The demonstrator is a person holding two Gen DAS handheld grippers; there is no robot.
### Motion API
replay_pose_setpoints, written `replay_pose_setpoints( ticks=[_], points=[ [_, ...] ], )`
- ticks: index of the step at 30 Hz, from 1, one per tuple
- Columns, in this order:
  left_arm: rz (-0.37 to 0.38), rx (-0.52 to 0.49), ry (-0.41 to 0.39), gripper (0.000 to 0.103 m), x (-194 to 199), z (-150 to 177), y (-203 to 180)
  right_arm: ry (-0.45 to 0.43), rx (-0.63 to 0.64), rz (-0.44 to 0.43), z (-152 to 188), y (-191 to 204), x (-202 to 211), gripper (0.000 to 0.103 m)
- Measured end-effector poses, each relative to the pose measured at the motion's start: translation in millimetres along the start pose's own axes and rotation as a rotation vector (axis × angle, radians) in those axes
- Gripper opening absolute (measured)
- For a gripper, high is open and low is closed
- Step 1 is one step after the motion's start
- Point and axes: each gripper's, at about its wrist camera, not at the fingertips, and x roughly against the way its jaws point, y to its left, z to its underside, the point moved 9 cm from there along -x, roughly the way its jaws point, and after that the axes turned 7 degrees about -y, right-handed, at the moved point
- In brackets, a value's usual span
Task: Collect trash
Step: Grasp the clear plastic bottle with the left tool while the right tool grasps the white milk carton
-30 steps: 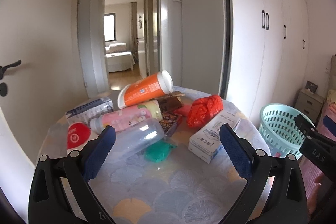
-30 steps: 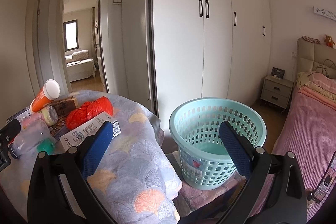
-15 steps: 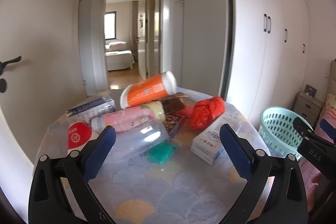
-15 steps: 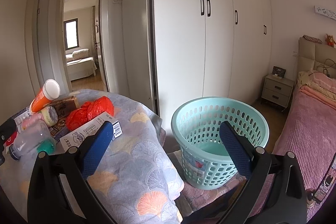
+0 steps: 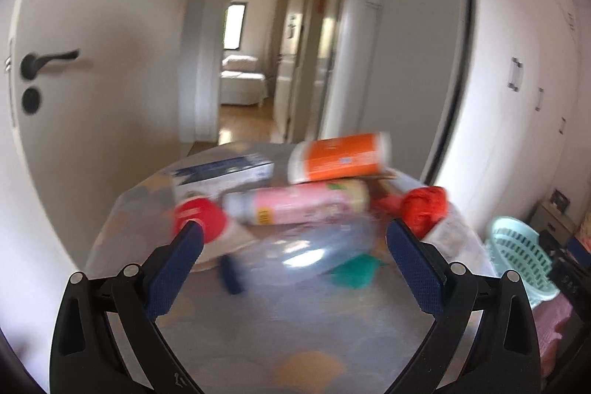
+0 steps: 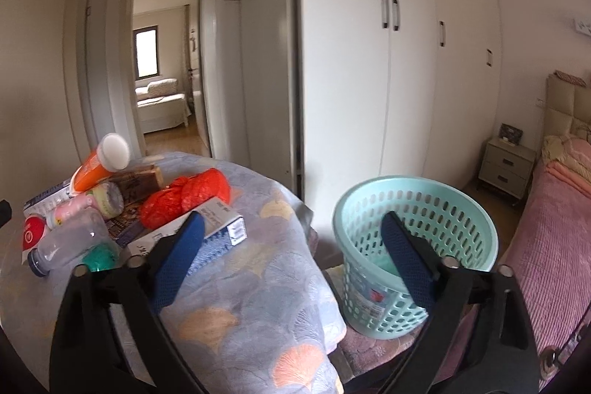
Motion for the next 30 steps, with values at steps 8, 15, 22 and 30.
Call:
replay_pose_setpoints(
  ticks=[8,15,22,30],
  points=[
    [0.006,-0.012,0.09,0.094,-22,8,40,0.077,0.012,-0.121,5,41,-25,0.059],
    [0.248,-0.15,0.218,0.093,-55,13,8,0.202,-0.076,-0.139,19,60,-50,0.076],
    [0.334,-0.234,0.326,0.091,-89,26,-19,0.347,-0.165,-0.147,41,89,-79,0.085],
    [0.415,-0.261,0.471,0.076,-109,50,-36,0.449,-0.136,-0.117,65,116,-107,0.089]
  ],
)
